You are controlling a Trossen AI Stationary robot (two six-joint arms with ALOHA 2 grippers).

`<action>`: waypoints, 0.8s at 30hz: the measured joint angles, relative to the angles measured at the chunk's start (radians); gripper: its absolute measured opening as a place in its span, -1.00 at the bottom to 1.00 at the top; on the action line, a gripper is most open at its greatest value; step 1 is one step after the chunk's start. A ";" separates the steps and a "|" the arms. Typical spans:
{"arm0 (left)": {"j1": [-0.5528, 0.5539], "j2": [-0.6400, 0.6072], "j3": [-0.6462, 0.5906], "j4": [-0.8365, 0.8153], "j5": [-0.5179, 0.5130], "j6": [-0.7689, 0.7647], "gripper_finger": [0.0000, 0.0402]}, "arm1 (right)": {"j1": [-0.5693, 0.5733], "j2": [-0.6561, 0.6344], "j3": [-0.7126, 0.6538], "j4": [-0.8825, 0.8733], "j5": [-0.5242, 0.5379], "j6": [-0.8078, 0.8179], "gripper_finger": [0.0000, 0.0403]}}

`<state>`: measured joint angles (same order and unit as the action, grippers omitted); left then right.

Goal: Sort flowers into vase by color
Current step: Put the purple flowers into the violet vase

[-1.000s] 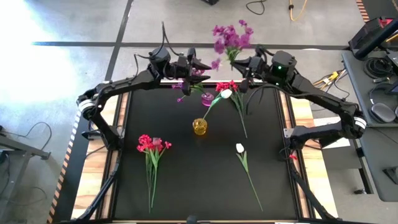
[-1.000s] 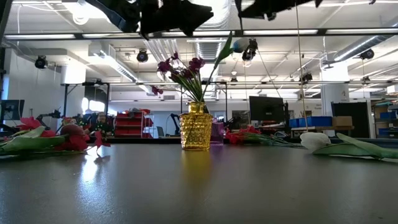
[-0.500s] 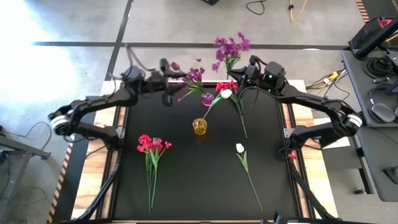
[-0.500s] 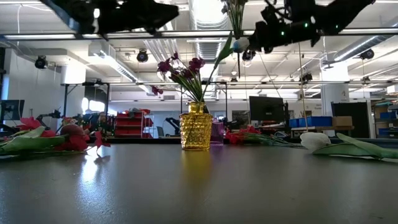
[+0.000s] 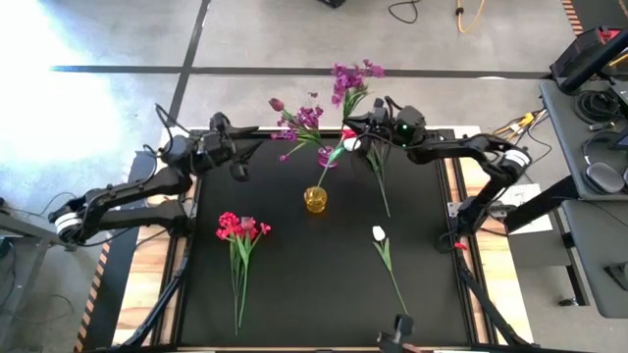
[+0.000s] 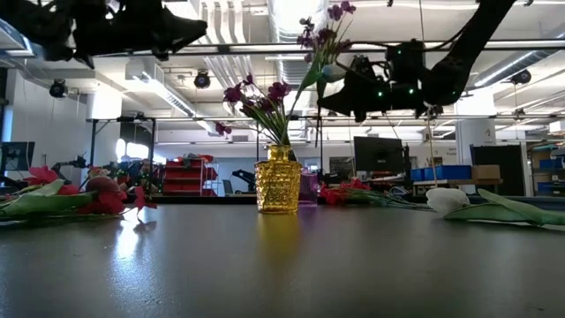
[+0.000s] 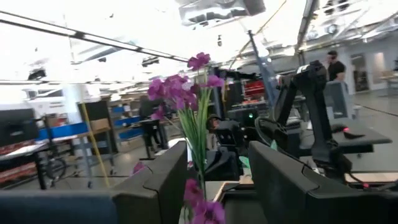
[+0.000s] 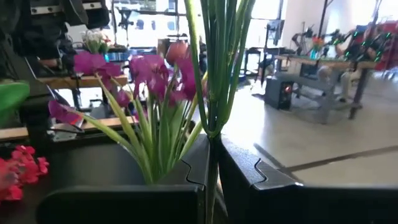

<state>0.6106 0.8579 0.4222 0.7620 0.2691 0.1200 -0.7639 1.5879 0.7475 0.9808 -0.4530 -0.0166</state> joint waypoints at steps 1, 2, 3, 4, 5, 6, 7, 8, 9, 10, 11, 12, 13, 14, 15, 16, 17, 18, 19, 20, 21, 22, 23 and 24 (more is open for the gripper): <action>0.000 -0.013 -0.014 0.000 -0.015 0.000 -0.22 | 0.000 0.015 0.000 0.016 -0.001 0.009 -0.91; 0.000 -0.025 -0.025 0.003 -0.024 0.000 -0.22 | 0.000 0.026 0.000 0.030 -0.001 0.024 -0.91; 0.000 -0.034 -0.033 0.005 -0.030 -0.001 -0.22 | 0.003 0.034 0.000 0.040 -0.002 0.031 -0.91; 0.000 -0.042 -0.040 0.005 -0.035 -0.001 -0.22 | 0.005 0.041 0.000 0.051 -0.001 0.041 -0.91; 0.000 -0.047 -0.044 0.005 -0.036 -0.001 -0.22 | 0.009 0.044 0.000 0.056 0.000 0.044 -0.91; 0.000 -0.052 -0.047 0.005 -0.036 -0.001 -0.22 | 0.011 0.045 0.000 0.056 0.000 0.044 -0.91; 0.000 -0.055 -0.049 0.005 -0.036 -0.001 -0.22 | 0.013 0.045 0.000 0.056 0.000 0.043 -0.91; 0.000 -0.056 -0.049 0.005 -0.036 -0.001 -0.22 | 0.013 0.043 0.000 0.058 0.000 0.043 -0.91; 0.000 -0.057 -0.049 0.005 -0.036 -0.001 -0.22 | 0.014 0.036 0.000 0.059 -0.001 0.043 -0.91; 0.000 -0.057 -0.049 0.005 -0.036 -0.001 -0.22 | 0.013 0.025 0.000 0.060 0.000 0.043 -0.91; 0.000 -0.057 -0.049 0.005 -0.036 -0.001 -0.22 | 0.010 0.011 0.000 0.063 0.001 0.037 -0.91; 0.000 -0.056 -0.049 0.005 -0.036 -0.001 -0.22 | 0.008 -0.003 0.000 0.067 0.004 0.026 -0.91; 0.000 -0.056 -0.049 0.005 -0.036 -0.001 -0.22 | 0.003 -0.018 0.000 0.069 0.006 0.020 -0.91; 0.000 -0.054 -0.049 0.004 -0.036 -0.001 -0.22 | -0.003 -0.033 0.000 0.062 0.007 0.015 -0.91; 0.000 -0.053 -0.047 0.003 -0.036 -0.001 -0.22 | -0.008 -0.049 0.000 0.047 0.008 0.004 -0.91; 0.000 -0.051 -0.046 0.002 -0.036 -0.001 -0.22 | -0.014 -0.068 0.000 0.025 0.008 -0.005 -0.91; 0.000 -0.050 -0.046 0.002 -0.036 -0.001 -0.22 | -0.022 -0.090 0.000 -0.002 0.008 -0.019 -0.91; 0.000 -0.050 -0.046 0.001 -0.036 -0.001 -0.22 | -0.033 -0.112 0.000 -0.027 0.007 -0.032 -0.91; 0.000 -0.050 -0.046 0.001 -0.036 -0.001 -0.22 | -0.045 -0.137 0.000 -0.054 0.007 -0.049 -0.91; 0.000 -0.050 -0.046 0.001 -0.036 -0.001 -0.22 | -0.061 -0.158 0.000 -0.082 0.008 -0.058 -0.91; 0.000 -0.050 -0.046 0.001 -0.036 -0.001 -0.22 | -0.078 -0.174 0.000 -0.106 0.008 -0.071 -0.91; 0.000 -0.050 -0.046 0.000 -0.036 -0.001 -0.22 | -0.098 -0.185 0.000 -0.127 0.008 -0.073 -0.91; 0.000 -0.050 -0.046 0.000 -0.036 -0.001 -0.22 | -0.118 -0.190 0.000 -0.143 0.006 -0.071 -0.91; 0.000 -0.050 -0.046 0.000 -0.035 -0.001 -0.22 | -0.138 -0.187 0.000 -0.147 -0.006 -0.057 -0.91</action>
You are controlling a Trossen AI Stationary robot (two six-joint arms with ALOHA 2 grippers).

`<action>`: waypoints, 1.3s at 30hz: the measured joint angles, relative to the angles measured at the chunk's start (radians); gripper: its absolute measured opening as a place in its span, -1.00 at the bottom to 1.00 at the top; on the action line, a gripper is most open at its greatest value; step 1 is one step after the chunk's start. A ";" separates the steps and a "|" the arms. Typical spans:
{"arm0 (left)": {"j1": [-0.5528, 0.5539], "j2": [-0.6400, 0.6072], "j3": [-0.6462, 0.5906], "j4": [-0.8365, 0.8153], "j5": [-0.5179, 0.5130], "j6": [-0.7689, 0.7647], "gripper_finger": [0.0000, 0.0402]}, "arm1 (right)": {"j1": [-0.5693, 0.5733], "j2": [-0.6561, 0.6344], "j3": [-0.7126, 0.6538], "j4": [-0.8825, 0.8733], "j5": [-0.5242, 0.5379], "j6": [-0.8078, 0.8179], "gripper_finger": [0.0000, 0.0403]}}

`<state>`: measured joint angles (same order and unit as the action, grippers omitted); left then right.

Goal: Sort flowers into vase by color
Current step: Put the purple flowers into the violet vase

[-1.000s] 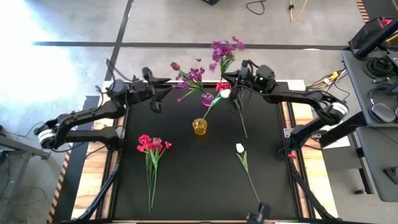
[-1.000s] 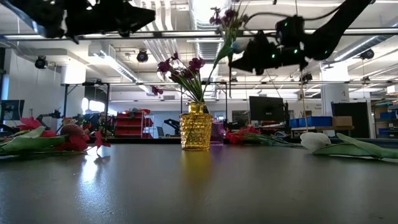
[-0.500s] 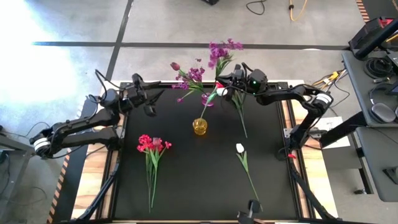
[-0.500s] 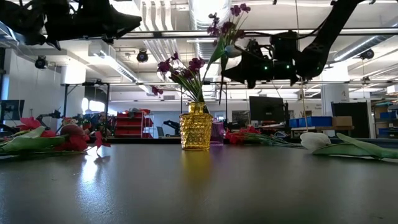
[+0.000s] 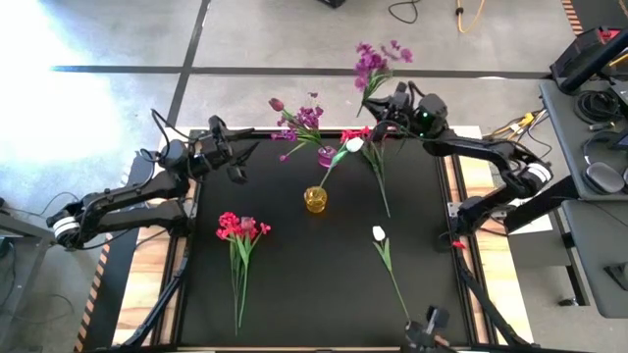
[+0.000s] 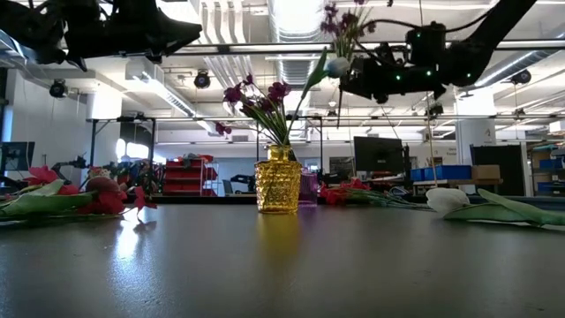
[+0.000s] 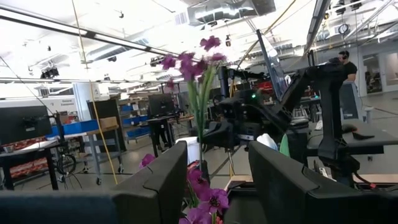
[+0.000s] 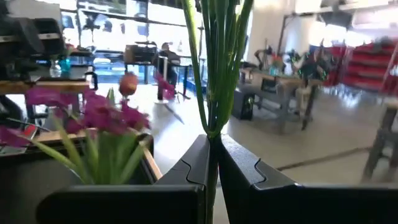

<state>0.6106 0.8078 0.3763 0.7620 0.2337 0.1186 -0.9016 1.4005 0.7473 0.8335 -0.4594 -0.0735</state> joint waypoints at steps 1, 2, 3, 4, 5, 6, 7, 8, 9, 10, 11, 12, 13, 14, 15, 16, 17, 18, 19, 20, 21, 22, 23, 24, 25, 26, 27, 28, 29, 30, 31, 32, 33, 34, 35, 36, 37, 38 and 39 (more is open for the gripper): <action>0.000 0.000 0.000 -0.001 0.000 0.000 -0.22 | -0.019 0.010 -0.001 0.003 -0.026 0.016 -0.91; 0.000 0.000 0.000 -0.001 0.000 0.000 -0.22 | -0.034 0.028 -0.001 0.014 -0.059 0.040 -0.91; 0.000 0.000 0.000 -0.001 0.000 0.000 -0.22 | -0.044 0.051 -0.002 0.028 -0.091 0.061 -0.91; 0.000 0.000 0.000 -0.001 0.000 0.000 -0.22 | -0.049 0.078 -0.003 0.047 -0.115 0.079 -0.91; 0.000 0.000 0.000 -0.001 0.000 0.000 -0.22 | -0.050 0.109 -0.003 0.078 -0.139 0.093 -0.91; 0.000 0.001 0.000 0.000 0.000 0.000 -0.22 | -0.049 0.141 -0.003 0.119 -0.164 0.113 -0.91; 0.000 0.002 0.000 0.000 0.000 0.000 -0.22 | -0.049 0.175 -0.002 0.170 -0.189 0.138 -0.91; 0.000 0.003 0.000 0.000 0.000 0.000 -0.22 | -0.050 0.209 0.005 0.216 -0.219 0.165 -0.91; 0.000 0.004 0.000 0.000 0.000 0.000 -0.22 | -0.050 0.243 0.015 0.260 -0.243 0.194 -0.91; 0.000 0.005 0.000 0.000 0.000 0.000 -0.22 | -0.050 0.277 0.030 0.297 -0.265 0.223 -0.91; 0.000 0.005 0.000 0.000 0.000 0.000 -0.22 | -0.051 0.308 0.045 0.325 -0.288 0.250 -0.91; 0.000 0.005 0.000 -0.001 0.000 0.000 -0.22 | -0.051 0.336 0.062 0.342 -0.310 0.274 -0.91; 0.000 0.005 0.000 0.000 0.000 0.000 -0.22 | -0.051 0.360 0.081 0.350 -0.329 0.298 -0.91; 0.000 0.005 0.000 0.000 0.000 0.000 -0.22 | -0.051 0.382 0.096 0.355 -0.345 0.313 -0.91; 0.000 0.004 0.000 0.000 0.000 0.000 -0.22 | -0.050 0.399 0.110 0.354 -0.358 0.323 -0.91; 0.000 0.004 0.000 0.000 0.000 0.000 -0.22 | -0.050 0.412 0.121 0.353 -0.362 0.335 -0.91; 0.000 0.004 0.000 0.000 0.000 0.000 -0.22 | -0.046 0.422 0.131 0.354 -0.362 0.343 -0.91; 0.000 0.004 0.000 0.000 0.000 0.000 -0.22 | -0.042 0.431 0.140 0.354 -0.363 0.347 -0.91; 0.000 0.005 0.000 0.000 0.000 0.000 -0.22 | -0.038 0.436 0.148 0.355 -0.363 0.353 -0.91; 0.000 0.005 0.000 0.000 0.000 0.000 -0.22 | -0.032 0.442 0.154 0.356 -0.367 0.360 -0.91; 0.000 0.005 0.000 0.000 0.000 0.000 -0.22 | -0.024 0.448 0.160 0.356 -0.372 0.364 -0.91; 0.000 0.005 0.001 0.000 0.000 0.000 -0.22 | -0.014 0.450 0.163 0.356 -0.376 0.365 -0.91; 0.000 0.005 0.001 0.000 0.000 0.000 -0.22 | -0.006 0.452 0.164 0.354 -0.379 0.365 -0.91; 0.000 0.005 0.001 0.000 0.000 0.000 -0.22 | 0.005 0.454 0.164 0.355 -0.380 0.365 -0.91; 0.000 0.005 0.001 0.000 0.000 0.000 -0.22 | 0.013 0.455 0.164 0.355 -0.380 0.364 -0.91; 0.000 0.005 0.001 0.000 0.000 0.000 -0.22 | 0.021 0.455 0.164 0.354 -0.381 0.362 -0.91; 0.000 0.005 0.001 0.000 0.000 0.000 -0.22 | 0.028 0.456 0.164 0.355 -0.380 0.360 -0.91; 0.000 0.005 0.001 0.000 0.000 0.000 -0.22 | 0.037 0.458 0.164 0.355 -0.378 0.353 -0.91; 0.000 0.005 0.001 0.000 0.000 0.000 -0.22 | 0.043 0.460 0.164 0.355 -0.375 0.347 -0.91; 0.000 0.005 0.001 0.000 0.000 0.000 -0.22 | 0.049 0.461 0.164 0.353 -0.365 0.341 -0.91; 0.000 0.005 0.001 0.000 0.000 0.000 -0.22 | 0.056 0.462 0.164 0.349 -0.352 0.328 -0.91; 0.000 0.005 0.001 0.000 0.000 0.000 -0.22 | 0.060 0.462 0.163 0.347 -0.342 0.315 -0.91; 0.000 0.005 0.001 -0.001 0.000 0.000 -0.22 | 0.065 0.462 0.163 0.343 -0.333 0.303 -0.91; 0.000 0.005 0.001 -0.001 0.000 0.000 -0.22 | 0.067 0.462 0.163 0.339 -0.330 0.291 -0.91; 0.000 0.005 0.001 -0.001 0.000 0.000 -0.22 | 0.069 0.462 0.163 0.334 -0.329 0.287 -0.91; 0.000 0.005 0.001 -0.001 0.000 0.000 -0.22 | 0.071 0.462 0.163 0.328 -0.326 0.283 -0.91; 0.000 0.005 0.001 -0.002 0.000 -0.001 -0.22 | 0.073 0.462 0.163 0.324 -0.326 0.282 -0.91; 0.000 0.005 0.001 -0.003 0.000 -0.001 -0.22 | 0.074 0.462 0.162 0.323 -0.326 0.282 -0.91; 0.000 0.005 0.001 -0.004 0.000 -0.001 -0.22 | 0.076 0.462 0.162 0.320 -0.325 0.282 -0.91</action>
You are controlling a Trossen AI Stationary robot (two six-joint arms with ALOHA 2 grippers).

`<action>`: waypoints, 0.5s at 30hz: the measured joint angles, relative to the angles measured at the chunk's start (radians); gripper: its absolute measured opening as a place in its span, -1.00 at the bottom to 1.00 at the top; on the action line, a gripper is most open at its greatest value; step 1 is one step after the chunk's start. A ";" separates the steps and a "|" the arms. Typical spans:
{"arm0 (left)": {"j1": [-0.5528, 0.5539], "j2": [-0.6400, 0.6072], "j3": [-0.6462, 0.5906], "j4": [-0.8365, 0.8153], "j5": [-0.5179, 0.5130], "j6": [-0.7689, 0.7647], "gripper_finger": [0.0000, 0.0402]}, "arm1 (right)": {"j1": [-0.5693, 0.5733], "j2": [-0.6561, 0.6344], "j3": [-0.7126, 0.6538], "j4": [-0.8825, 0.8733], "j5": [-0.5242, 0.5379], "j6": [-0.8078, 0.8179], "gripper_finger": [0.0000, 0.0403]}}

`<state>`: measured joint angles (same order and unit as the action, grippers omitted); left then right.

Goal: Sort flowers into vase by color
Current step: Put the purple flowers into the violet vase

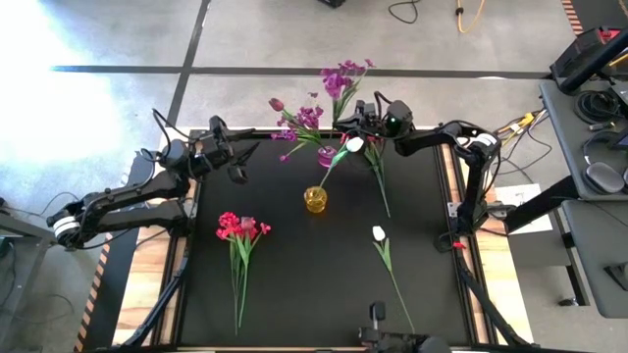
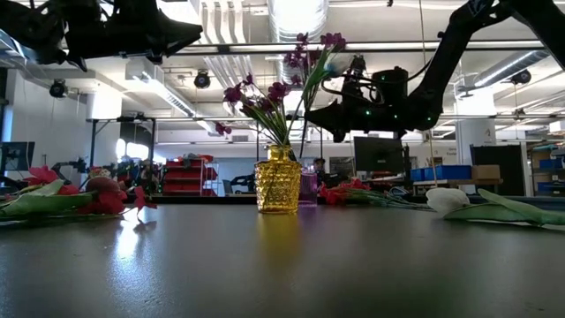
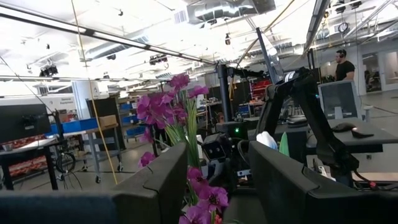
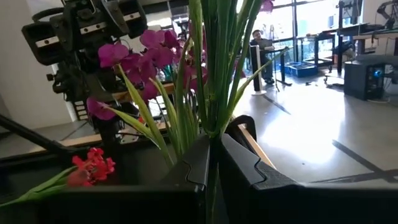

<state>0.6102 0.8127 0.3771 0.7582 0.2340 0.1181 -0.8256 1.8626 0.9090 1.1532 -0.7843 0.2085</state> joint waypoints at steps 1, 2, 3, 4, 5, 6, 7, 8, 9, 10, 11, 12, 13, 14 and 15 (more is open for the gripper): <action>0.000 0.000 0.000 -0.001 0.000 0.000 -0.22 | 0.002 0.000 -0.002 0.000 0.002 -0.004 -0.91; 0.000 0.000 0.000 -0.001 0.000 -0.002 -0.22 | 0.004 0.000 -0.004 0.000 0.002 -0.011 -0.91; 0.000 0.000 0.000 -0.001 0.000 -0.004 -0.22 | 0.006 0.000 -0.006 -0.003 0.002 -0.016 -0.91; 0.000 0.000 0.000 -0.002 0.000 -0.005 -0.22 | 0.008 0.000 -0.008 -0.004 0.008 -0.022 -0.91; 0.000 0.000 0.000 -0.004 0.000 -0.006 -0.22 | 0.011 0.000 -0.011 -0.012 0.022 -0.038 -0.91; 0.000 0.000 0.000 -0.006 0.000 -0.007 -0.22 | 0.015 0.000 -0.013 -0.022 0.034 -0.052 -0.91; 0.000 0.000 0.000 -0.006 0.000 -0.008 -0.22 | 0.017 0.000 -0.014 -0.034 0.045 -0.064 -0.91; 0.000 0.000 0.000 -0.006 0.000 -0.010 -0.22 | 0.022 0.000 -0.015 -0.049 0.049 -0.074 -0.91; 0.000 0.000 0.000 -0.005 0.000 -0.010 -0.22 | 0.026 0.000 -0.015 -0.063 0.055 -0.088 -0.91; 0.000 0.000 0.000 -0.005 0.000 -0.011 -0.22 | 0.030 0.000 -0.015 -0.071 0.056 -0.099 -0.91; 0.000 0.000 0.000 -0.006 0.000 -0.011 -0.22 | 0.034 0.000 -0.015 -0.074 0.056 -0.106 -0.91; 0.000 0.000 0.000 -0.005 0.000 -0.011 -0.22 | 0.039 0.000 -0.015 -0.074 0.062 -0.111 -0.91; 0.000 0.000 0.000 -0.005 0.000 -0.011 -0.22 | 0.042 0.000 -0.016 -0.073 0.073 -0.121 -0.91; 0.000 0.000 0.000 -0.005 0.000 -0.011 -0.22 | 0.044 0.000 -0.017 -0.072 0.077 -0.130 -0.91; 0.000 0.000 0.000 -0.005 0.000 -0.011 -0.22 | 0.044 0.000 -0.017 -0.073 0.078 -0.137 -0.91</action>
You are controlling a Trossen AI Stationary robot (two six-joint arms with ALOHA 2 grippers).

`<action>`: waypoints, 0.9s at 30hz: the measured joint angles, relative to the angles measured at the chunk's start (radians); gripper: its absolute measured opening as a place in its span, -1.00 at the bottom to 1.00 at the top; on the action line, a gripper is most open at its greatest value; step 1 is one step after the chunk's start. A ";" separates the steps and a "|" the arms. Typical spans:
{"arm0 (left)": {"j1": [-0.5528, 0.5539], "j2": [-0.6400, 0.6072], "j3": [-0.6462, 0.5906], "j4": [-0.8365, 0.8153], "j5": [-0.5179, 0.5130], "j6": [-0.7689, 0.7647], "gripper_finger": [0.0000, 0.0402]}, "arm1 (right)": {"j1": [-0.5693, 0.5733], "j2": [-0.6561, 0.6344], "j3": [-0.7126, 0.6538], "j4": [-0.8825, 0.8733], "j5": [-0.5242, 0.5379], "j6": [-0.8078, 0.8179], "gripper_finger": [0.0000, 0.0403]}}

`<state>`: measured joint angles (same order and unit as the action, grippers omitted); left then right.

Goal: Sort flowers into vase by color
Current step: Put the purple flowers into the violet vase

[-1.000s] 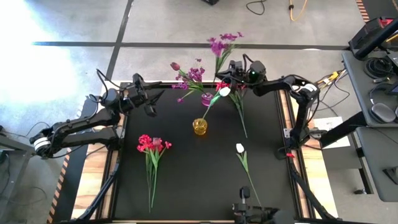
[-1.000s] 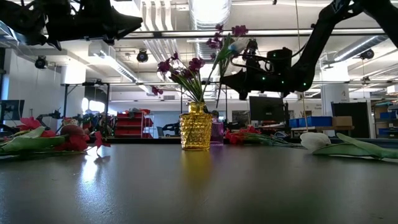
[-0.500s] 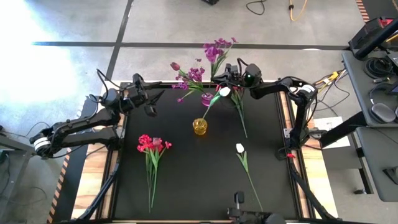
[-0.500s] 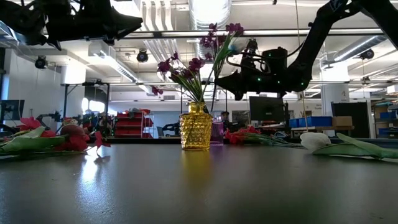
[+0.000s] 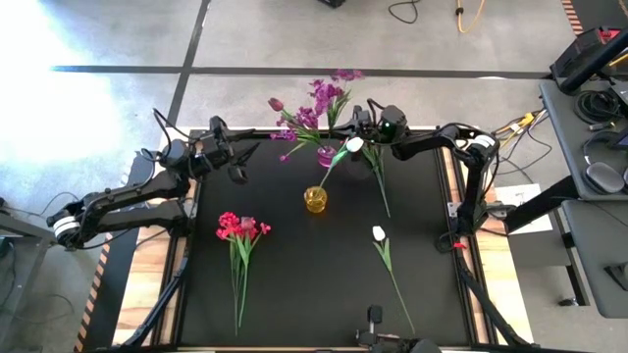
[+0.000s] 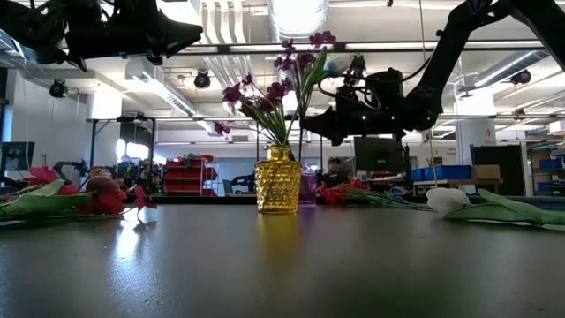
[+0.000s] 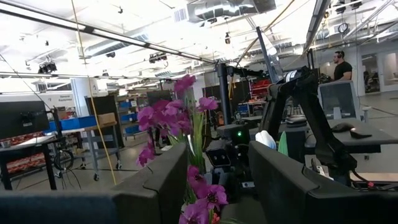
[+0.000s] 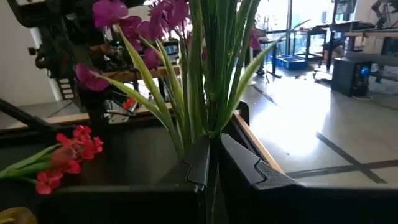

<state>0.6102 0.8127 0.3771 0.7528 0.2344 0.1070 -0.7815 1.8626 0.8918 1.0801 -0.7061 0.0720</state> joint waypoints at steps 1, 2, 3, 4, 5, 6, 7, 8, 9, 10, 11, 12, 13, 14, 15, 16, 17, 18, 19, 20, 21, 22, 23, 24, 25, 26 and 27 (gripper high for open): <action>0.000 0.000 0.000 0.000 0.000 -0.001 -0.22 | 0.000 0.000 0.000 -0.002 0.003 -0.003 -0.91; 0.000 0.000 0.000 0.000 0.000 -0.003 -0.22 | 0.000 0.000 0.000 -0.006 0.008 -0.006 -0.91; 0.000 0.000 0.000 0.000 0.000 -0.004 -0.22 | 0.000 0.000 -0.002 -0.010 0.016 -0.010 -0.91; 0.000 0.000 0.000 0.000 0.000 -0.003 -0.22 | 0.002 0.000 -0.004 -0.013 0.028 -0.017 -0.91; 0.000 0.000 0.000 0.000 0.000 -0.003 -0.22 | 0.003 0.000 -0.007 -0.021 0.038 -0.029 -0.91; 0.000 0.000 0.000 0.000 0.000 -0.003 -0.22 | 0.005 0.000 -0.009 -0.031 0.050 -0.042 -0.91; 0.000 0.000 0.000 0.000 0.000 -0.003 -0.22 | 0.007 0.000 -0.012 -0.037 0.060 -0.047 -0.91; 0.000 0.000 0.000 0.000 0.000 -0.003 -0.22 | 0.008 0.000 -0.014 -0.038 0.062 -0.049 -0.91; 0.000 0.000 0.000 0.000 0.000 -0.003 -0.22 | 0.008 0.000 -0.015 -0.038 0.062 -0.050 -0.91; 0.000 0.000 0.000 0.000 0.000 -0.003 -0.22 | 0.009 0.000 -0.016 -0.037 0.062 -0.051 -0.91; 0.000 0.000 0.000 0.001 0.000 -0.004 -0.22 | 0.009 0.000 -0.016 -0.036 0.063 -0.053 -0.91; 0.000 0.000 0.000 0.001 0.000 -0.004 -0.22 | 0.010 0.000 -0.017 -0.036 0.063 -0.056 -0.91; 0.000 0.000 0.000 0.001 0.000 -0.004 -0.22 | 0.010 0.000 -0.018 -0.038 0.063 -0.058 -0.91; 0.000 0.000 0.000 0.001 0.000 -0.004 -0.22 | 0.011 0.000 -0.018 -0.040 0.063 -0.059 -0.91; 0.000 0.000 0.000 0.001 0.000 -0.004 -0.22 | 0.011 0.000 -0.018 -0.044 0.063 -0.061 -0.90; 0.000 0.000 0.000 0.001 0.000 -0.004 -0.22 | 0.011 0.000 -0.018 -0.051 0.065 -0.060 -0.89; 0.000 0.000 0.000 0.001 0.000 -0.004 -0.22 | 0.011 0.000 -0.018 -0.058 0.068 -0.058 -0.88; 0.000 0.000 0.000 0.001 0.000 -0.004 -0.22 | 0.012 0.000 -0.018 -0.069 0.078 -0.057 -0.85; 0.000 0.000 0.000 0.001 0.000 -0.005 -0.22 | 0.012 0.000 -0.018 -0.080 0.083 -0.059 -0.83; 0.000 0.000 0.000 0.003 0.000 -0.005 -0.22 | 0.012 0.000 -0.018 -0.091 0.086 -0.061 -0.80; 0.000 0.000 0.000 0.004 0.000 -0.008 -0.22 | 0.012 0.000 -0.018 -0.100 0.089 -0.061 -0.76; 0.000 0.000 0.000 0.004 0.000 -0.008 -0.22 | 0.012 0.000 -0.018 -0.105 0.090 -0.061 -0.72; 0.000 0.000 0.000 0.004 0.000 -0.011 -0.22 | 0.012 0.000 -0.018 -0.107 0.090 -0.061 -0.68; 0.000 0.000 0.000 0.003 0.000 -0.011 -0.22 | 0.011 0.000 -0.018 -0.107 0.090 -0.057 -0.63; 0.000 0.000 0.000 0.004 0.000 -0.011 -0.22 | 0.012 0.000 -0.018 -0.107 0.090 -0.057 -0.59; 0.000 0.000 0.000 0.004 0.000 -0.012 -0.22 | 0.012 0.000 -0.018 -0.109 0.090 -0.057 -0.54; 0.000 0.000 0.000 0.004 0.000 -0.011 -0.22 | 0.012 0.000 -0.018 -0.109 0.090 -0.056 -0.50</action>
<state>0.6103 0.8127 0.3771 0.7564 0.2344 0.0956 -0.7696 1.8626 0.8738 0.9707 -0.6163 0.0160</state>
